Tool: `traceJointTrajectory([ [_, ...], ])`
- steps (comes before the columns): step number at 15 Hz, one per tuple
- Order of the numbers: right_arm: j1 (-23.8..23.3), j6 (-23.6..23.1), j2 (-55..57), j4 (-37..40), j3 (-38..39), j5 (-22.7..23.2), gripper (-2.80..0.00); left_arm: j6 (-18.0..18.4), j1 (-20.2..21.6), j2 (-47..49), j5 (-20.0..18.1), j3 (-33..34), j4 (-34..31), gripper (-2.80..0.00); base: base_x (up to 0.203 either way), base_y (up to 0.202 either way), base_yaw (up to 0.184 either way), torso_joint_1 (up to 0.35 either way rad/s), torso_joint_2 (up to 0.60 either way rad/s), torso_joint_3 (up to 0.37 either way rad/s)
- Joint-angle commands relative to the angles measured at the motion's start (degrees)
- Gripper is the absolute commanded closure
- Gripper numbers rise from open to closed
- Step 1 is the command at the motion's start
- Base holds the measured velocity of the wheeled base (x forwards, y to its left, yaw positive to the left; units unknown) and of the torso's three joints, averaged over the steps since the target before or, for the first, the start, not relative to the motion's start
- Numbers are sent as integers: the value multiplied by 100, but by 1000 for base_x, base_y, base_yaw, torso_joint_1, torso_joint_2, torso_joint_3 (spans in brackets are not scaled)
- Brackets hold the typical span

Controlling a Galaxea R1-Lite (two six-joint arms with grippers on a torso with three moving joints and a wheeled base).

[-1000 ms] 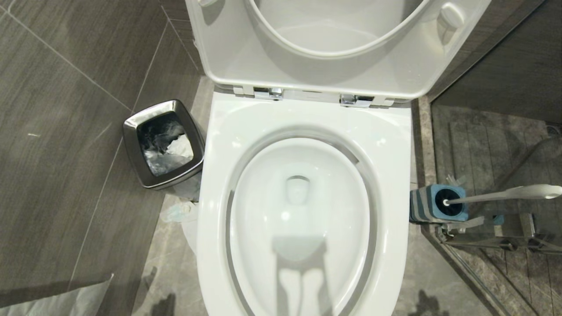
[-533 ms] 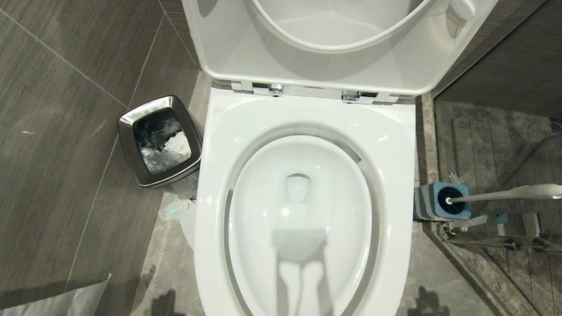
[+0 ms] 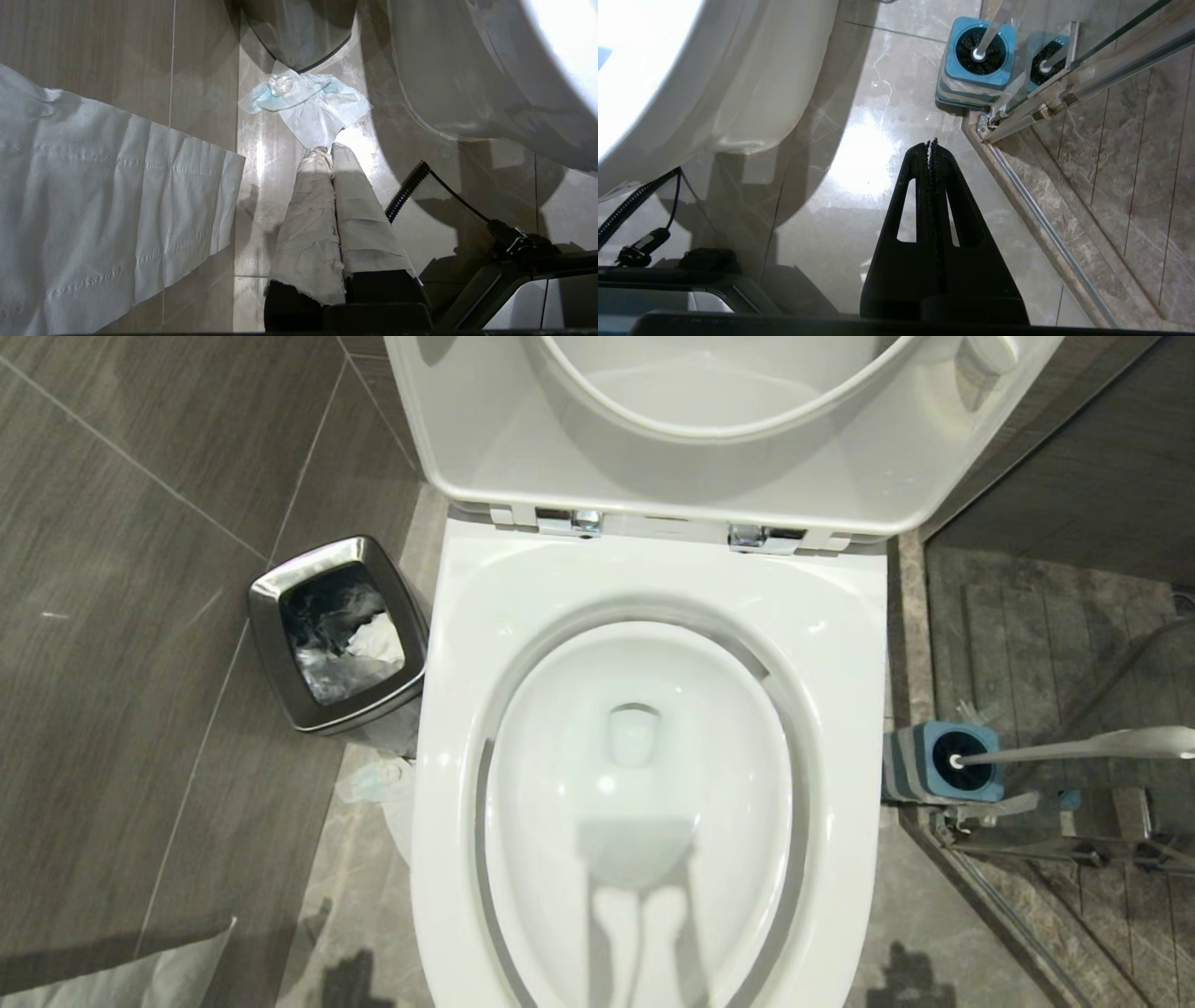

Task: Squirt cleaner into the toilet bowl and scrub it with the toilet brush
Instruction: Pour in the cleaning agent

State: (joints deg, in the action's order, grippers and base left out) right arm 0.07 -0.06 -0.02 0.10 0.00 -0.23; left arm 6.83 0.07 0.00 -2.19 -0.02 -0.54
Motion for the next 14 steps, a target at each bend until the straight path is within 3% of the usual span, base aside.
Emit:
traceJointTrajectory([
  [1, 1, -3, 2, -1, 9, -3, 0, 3, 1, 0, 0, 2, -6, 0, 0, 0, 0, 3, -1, -134],
  [7, 1, -3, 2, -1, 9, -3, 0, 3, 1, 0, 0, 2, 1, 0, 0, 0, 0, 2, 3, -173],
  [14, 1, -3, 2, -1, 9, -3, 0, -82, 1, 0, 49, 2, 10, 0, 0, 0, 0, 0, 0, -18],
])
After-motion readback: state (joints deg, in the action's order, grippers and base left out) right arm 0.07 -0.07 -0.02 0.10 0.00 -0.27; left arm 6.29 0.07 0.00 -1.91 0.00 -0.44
